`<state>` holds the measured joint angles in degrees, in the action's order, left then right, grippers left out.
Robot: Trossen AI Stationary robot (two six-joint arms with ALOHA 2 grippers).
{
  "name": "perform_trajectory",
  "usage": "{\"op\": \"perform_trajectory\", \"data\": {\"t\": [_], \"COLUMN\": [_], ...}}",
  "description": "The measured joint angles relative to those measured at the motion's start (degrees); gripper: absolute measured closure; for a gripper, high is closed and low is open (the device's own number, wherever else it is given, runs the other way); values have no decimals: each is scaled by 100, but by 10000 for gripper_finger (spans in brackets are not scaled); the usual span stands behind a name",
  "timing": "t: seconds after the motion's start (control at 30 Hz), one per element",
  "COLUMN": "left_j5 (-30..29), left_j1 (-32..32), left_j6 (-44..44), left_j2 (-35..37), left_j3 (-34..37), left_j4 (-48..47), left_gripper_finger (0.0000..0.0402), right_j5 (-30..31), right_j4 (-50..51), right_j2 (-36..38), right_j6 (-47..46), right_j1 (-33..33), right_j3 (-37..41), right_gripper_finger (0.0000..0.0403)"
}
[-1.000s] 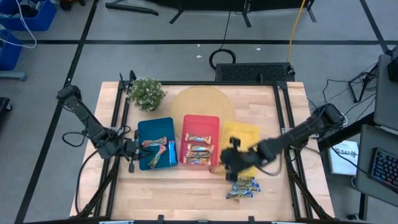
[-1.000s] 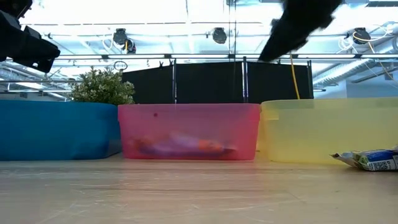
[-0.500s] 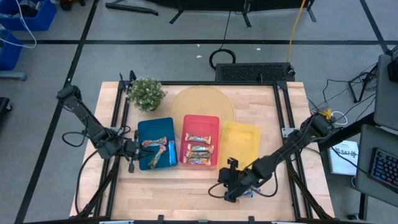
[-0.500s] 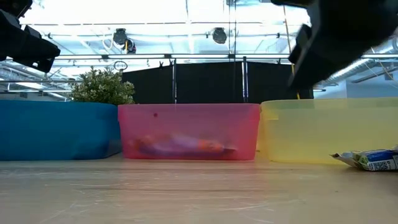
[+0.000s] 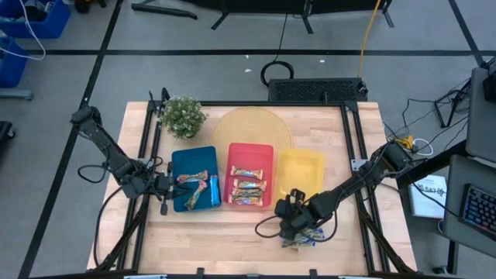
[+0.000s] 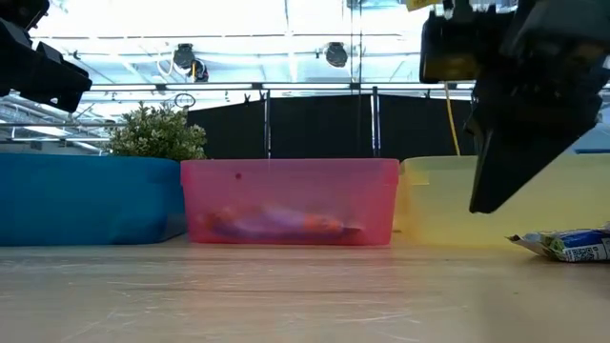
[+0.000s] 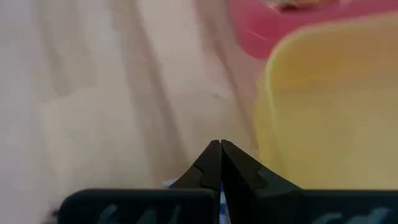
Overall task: Pick and place Granola Bars by type
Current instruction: Adjust the yellow bin, then put the bottom blue granola bar into the yellow bin
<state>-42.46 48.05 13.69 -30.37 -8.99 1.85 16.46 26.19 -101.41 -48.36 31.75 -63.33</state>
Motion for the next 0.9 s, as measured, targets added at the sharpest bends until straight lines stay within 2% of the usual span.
{"op": "perform_trajectory", "data": {"t": [0.47, 0.73, 0.9], "left_j5": [-1, -2, -2], "left_j1": [-1, 0, -1], "left_j6": [7, 7, 3], "left_j2": [0, 1, 1], "left_j3": [0, 0, -2], "left_j4": [2, -4, -34], "left_gripper_finger": [357, 357, 357], "right_j5": [-1, 124, 304], "right_j4": [920, 861, 1057], "right_j2": [52, 573, 618], "right_j6": [-36, 288, 500], "right_j1": [-94, -79, 215], "right_j3": [0, -4, -569], "right_gripper_finger": [403, 403, 403]}}
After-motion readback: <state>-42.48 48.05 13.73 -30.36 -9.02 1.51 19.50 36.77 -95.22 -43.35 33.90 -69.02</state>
